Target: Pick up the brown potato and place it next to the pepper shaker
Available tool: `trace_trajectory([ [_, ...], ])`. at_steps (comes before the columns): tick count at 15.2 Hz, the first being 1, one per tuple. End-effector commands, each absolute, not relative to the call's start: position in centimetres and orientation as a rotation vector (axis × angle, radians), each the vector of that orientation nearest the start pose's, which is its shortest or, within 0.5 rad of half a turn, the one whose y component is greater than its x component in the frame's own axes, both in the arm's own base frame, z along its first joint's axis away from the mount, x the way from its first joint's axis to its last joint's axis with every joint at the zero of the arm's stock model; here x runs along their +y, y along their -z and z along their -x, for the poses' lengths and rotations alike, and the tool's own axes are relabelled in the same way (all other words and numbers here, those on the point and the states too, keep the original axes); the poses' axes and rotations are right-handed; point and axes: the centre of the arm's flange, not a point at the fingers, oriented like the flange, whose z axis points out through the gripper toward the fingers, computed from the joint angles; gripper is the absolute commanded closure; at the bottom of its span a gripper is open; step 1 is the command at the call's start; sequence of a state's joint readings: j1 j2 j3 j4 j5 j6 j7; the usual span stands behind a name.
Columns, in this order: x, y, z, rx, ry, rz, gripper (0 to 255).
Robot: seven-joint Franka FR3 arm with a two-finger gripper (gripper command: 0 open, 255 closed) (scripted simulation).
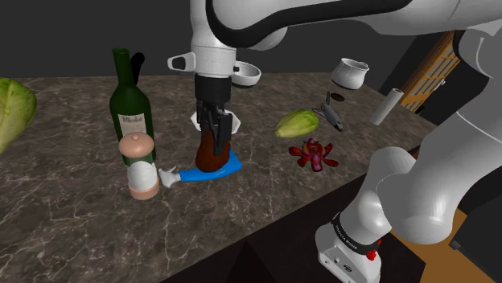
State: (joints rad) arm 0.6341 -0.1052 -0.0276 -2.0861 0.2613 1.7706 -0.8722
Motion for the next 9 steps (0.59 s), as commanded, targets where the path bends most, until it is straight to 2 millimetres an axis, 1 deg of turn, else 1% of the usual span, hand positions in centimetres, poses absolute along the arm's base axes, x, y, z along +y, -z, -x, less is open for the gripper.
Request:
trace_trajectory([
  [1,30.3,-44.8,-39.6,-1.838,-0.250,2.182,255],
  [9,30.3,-40.6,-39.6,-1.838,-0.250,2.182,255],
])
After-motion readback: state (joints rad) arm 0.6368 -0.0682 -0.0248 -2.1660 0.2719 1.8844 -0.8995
